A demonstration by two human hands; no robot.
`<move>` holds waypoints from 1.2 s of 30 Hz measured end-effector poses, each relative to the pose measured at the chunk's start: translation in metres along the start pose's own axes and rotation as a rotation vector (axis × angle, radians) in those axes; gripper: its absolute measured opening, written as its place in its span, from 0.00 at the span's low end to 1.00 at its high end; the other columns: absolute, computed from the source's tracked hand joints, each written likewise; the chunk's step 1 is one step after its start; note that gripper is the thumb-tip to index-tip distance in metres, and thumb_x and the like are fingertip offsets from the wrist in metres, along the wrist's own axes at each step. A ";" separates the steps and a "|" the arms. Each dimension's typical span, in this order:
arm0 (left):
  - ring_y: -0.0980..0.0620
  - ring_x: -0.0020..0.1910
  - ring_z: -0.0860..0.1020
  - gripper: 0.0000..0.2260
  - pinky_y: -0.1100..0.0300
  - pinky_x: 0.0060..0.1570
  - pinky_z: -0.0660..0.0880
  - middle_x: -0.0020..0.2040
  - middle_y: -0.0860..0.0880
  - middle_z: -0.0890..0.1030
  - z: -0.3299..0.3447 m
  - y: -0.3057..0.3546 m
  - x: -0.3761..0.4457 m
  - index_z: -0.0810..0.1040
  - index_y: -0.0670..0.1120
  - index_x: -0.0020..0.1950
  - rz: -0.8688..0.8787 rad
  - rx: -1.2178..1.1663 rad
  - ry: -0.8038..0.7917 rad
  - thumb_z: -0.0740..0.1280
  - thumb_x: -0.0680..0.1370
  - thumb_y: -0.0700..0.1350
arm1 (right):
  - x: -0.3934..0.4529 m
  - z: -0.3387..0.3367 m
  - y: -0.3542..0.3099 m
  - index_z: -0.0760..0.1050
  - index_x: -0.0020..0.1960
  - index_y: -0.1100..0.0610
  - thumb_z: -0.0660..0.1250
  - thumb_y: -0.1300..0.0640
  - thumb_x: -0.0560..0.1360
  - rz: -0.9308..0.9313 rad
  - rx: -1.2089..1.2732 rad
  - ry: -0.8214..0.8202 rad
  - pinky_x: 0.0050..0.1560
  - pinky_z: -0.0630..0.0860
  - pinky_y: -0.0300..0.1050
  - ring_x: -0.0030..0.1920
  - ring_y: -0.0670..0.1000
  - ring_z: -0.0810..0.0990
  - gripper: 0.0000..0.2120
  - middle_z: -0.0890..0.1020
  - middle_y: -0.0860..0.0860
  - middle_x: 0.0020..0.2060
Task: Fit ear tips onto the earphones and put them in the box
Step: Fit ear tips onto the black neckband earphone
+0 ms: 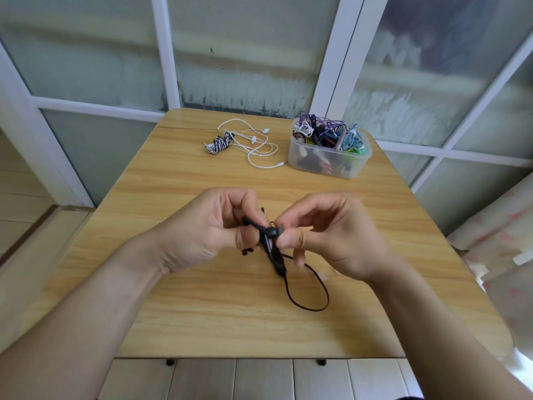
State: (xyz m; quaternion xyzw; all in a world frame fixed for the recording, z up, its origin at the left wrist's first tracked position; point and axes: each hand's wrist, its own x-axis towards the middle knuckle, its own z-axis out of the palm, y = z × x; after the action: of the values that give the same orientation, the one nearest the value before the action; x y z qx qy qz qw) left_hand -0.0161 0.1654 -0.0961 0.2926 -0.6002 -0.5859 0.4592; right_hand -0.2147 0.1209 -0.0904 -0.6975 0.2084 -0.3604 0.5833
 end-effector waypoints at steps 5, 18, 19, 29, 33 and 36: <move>0.54 0.36 0.78 0.11 0.64 0.38 0.74 0.37 0.48 0.83 -0.004 0.002 0.003 0.79 0.52 0.37 -0.016 -0.056 -0.019 0.79 0.65 0.53 | -0.004 0.001 -0.003 0.83 0.42 0.66 0.76 0.65 0.64 -0.148 -0.126 0.099 0.39 0.79 0.42 0.35 0.51 0.83 0.07 0.85 0.55 0.37; 0.54 0.32 0.78 0.10 0.64 0.37 0.75 0.33 0.47 0.82 0.004 -0.012 0.003 0.79 0.47 0.37 0.012 -0.442 0.054 0.79 0.64 0.46 | 0.001 0.009 0.003 0.81 0.53 0.63 0.74 0.66 0.69 -0.248 -0.166 0.150 0.40 0.74 0.43 0.40 0.50 0.77 0.13 0.79 0.56 0.39; 0.54 0.32 0.77 0.10 0.63 0.36 0.74 0.33 0.47 0.82 0.006 -0.013 0.004 0.78 0.46 0.37 0.010 -0.486 0.051 0.79 0.65 0.45 | 0.001 0.009 0.002 0.82 0.53 0.62 0.74 0.65 0.69 -0.272 -0.193 0.165 0.40 0.75 0.47 0.40 0.52 0.77 0.12 0.79 0.58 0.39; 0.59 0.31 0.80 0.10 0.69 0.33 0.74 0.32 0.51 0.84 0.015 0.005 0.005 0.74 0.44 0.36 0.161 0.275 0.338 0.73 0.69 0.33 | -0.003 0.010 0.003 0.84 0.45 0.64 0.76 0.61 0.67 0.002 0.142 0.148 0.30 0.73 0.44 0.25 0.56 0.74 0.09 0.79 0.67 0.31; 0.55 0.35 0.83 0.17 0.67 0.37 0.77 0.38 0.43 0.84 0.014 0.005 0.002 0.77 0.45 0.35 0.185 0.500 0.378 0.68 0.69 0.22 | 0.001 0.003 0.001 0.85 0.43 0.61 0.73 0.65 0.67 0.191 0.211 0.087 0.30 0.75 0.42 0.26 0.54 0.76 0.06 0.80 0.59 0.30; 0.56 0.35 0.83 0.17 0.63 0.39 0.79 0.37 0.45 0.84 0.011 0.002 -0.002 0.78 0.45 0.36 0.191 0.636 0.401 0.65 0.70 0.22 | 0.005 -0.002 0.002 0.85 0.46 0.64 0.72 0.64 0.68 0.259 0.184 0.059 0.33 0.75 0.40 0.30 0.54 0.76 0.08 0.83 0.58 0.35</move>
State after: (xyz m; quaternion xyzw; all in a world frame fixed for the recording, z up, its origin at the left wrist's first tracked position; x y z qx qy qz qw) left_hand -0.0248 0.1721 -0.0938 0.4720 -0.6748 -0.2562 0.5062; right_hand -0.2127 0.1162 -0.0911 -0.5976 0.2797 -0.3202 0.6798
